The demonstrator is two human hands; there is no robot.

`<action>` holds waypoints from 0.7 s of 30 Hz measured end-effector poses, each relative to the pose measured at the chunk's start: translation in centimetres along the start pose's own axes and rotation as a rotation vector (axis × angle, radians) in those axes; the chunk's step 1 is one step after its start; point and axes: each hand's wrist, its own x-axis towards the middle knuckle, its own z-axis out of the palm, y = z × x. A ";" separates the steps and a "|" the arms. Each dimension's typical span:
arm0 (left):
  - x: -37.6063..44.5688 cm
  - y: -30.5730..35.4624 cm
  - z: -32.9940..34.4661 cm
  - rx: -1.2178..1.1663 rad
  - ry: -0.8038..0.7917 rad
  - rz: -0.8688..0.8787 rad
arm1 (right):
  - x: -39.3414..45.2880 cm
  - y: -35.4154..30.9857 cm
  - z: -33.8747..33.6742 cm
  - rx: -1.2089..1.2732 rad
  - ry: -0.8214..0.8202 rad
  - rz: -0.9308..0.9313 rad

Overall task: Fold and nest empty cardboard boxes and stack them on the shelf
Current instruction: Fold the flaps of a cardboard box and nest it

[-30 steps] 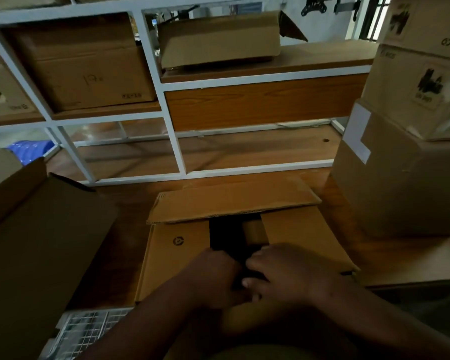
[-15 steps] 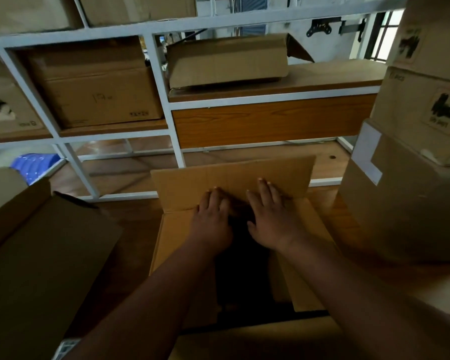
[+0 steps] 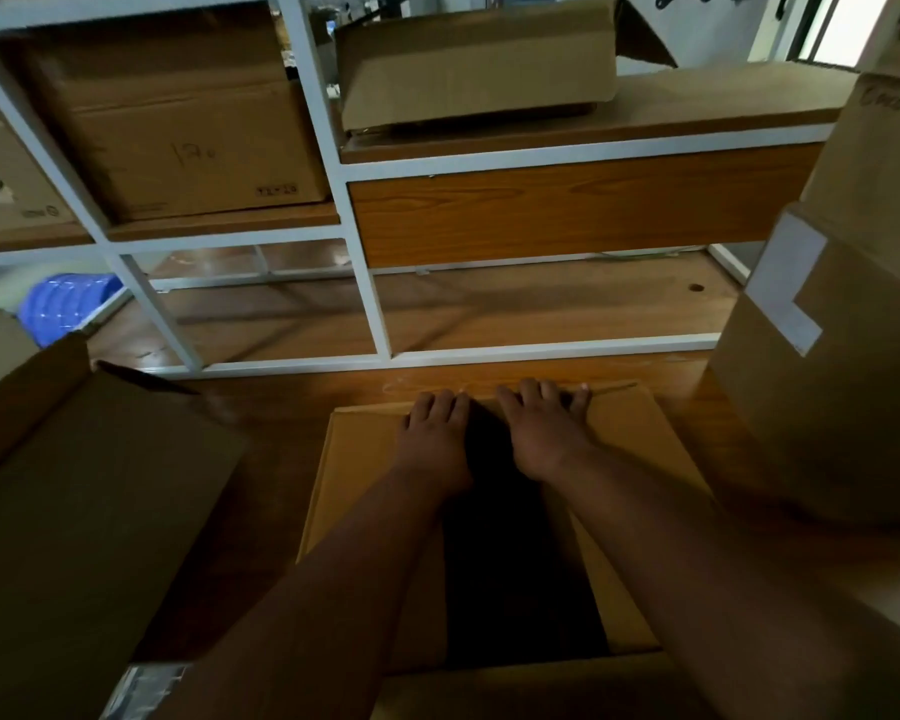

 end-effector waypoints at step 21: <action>-14.1 19.1 -3.7 -1.410 -0.006 0.045 | -28.2 8.5 0.0 0.487 0.251 0.212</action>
